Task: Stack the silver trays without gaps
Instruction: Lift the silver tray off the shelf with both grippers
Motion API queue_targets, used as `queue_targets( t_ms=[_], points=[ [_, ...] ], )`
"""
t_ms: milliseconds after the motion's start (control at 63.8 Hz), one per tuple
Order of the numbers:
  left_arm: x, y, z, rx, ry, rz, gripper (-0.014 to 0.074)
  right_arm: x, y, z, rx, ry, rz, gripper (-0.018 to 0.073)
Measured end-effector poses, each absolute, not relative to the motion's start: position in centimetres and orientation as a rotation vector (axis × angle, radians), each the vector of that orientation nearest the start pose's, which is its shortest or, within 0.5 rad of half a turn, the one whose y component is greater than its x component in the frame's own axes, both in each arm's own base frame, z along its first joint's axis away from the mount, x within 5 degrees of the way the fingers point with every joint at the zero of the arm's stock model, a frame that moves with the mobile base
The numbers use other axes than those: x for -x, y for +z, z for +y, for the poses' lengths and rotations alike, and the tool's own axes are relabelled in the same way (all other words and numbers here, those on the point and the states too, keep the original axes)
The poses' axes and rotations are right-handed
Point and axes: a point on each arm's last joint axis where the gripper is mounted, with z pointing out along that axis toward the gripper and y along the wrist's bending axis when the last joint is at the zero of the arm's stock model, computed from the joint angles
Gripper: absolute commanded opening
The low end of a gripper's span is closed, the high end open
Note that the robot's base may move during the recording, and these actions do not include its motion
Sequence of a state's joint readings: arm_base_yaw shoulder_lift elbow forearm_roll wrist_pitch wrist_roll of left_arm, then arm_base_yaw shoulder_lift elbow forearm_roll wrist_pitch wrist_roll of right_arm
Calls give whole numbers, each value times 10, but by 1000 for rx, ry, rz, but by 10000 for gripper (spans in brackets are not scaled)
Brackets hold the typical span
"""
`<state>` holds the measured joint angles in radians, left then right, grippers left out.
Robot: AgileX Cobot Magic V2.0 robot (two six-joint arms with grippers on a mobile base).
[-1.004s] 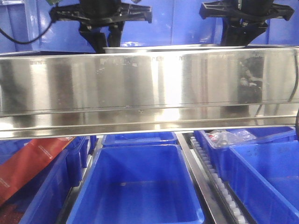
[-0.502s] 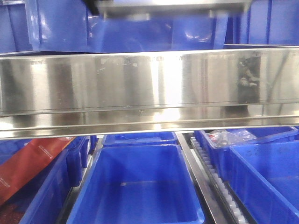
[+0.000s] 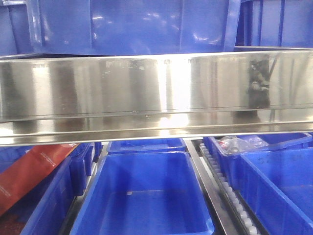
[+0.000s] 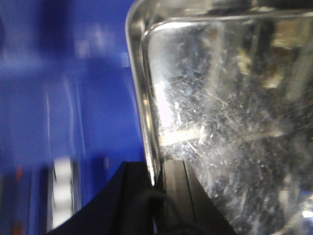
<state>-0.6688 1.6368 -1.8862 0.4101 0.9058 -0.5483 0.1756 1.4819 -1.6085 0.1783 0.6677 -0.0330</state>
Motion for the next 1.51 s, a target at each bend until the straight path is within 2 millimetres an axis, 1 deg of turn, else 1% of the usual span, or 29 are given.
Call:
queue_targets(
  t_ms=[110,298,1505],
  points=[
    [-303,470,-202,-224,-250,1986,-20,-330,448,68,129,291,1970,-79],
    [-305,474,-203,-240,-243,1931,-20,-332,451,68,121,288,1927,-79],
    [-306,475,-204,-246,-246,1914,-20,-333,453,68,119,285,1909,-79]
  ],
)
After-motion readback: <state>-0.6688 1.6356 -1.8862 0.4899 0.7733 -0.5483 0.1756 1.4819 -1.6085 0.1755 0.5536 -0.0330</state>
